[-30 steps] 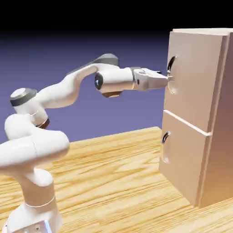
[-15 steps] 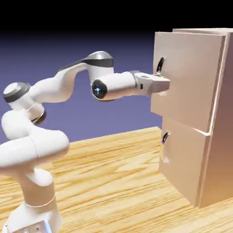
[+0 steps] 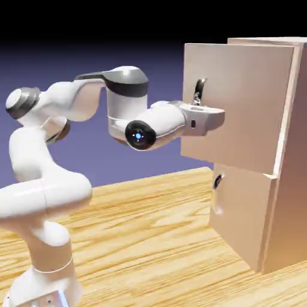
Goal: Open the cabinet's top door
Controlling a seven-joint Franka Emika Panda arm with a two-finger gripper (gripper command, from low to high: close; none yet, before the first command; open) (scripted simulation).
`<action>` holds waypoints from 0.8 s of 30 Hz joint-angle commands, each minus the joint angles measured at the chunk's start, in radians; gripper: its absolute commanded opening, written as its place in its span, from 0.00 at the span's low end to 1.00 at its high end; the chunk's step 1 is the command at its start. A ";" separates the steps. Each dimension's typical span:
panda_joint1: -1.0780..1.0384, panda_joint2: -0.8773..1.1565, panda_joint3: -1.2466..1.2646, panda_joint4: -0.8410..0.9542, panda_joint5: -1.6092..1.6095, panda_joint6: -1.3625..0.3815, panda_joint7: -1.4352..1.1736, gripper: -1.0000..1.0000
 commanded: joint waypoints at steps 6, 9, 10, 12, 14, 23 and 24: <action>-0.155 0.178 -0.026 0.079 -0.175 -0.260 -0.135 0.00; -0.252 0.286 -0.007 0.154 -0.284 -0.380 -0.220 0.00; -0.284 0.322 0.004 0.182 -0.321 -0.414 -0.248 0.00; -0.347 0.395 0.033 0.243 -0.396 -0.472 -0.305 0.00; -0.409 0.467 0.071 0.309 -0.471 -0.516 -0.359 0.00; -0.643 0.794 0.315 0.602 -0.778 -0.564 -0.517 0.00; -0.665 0.830 0.346 0.628 -0.807 -0.556 -0.522 0.00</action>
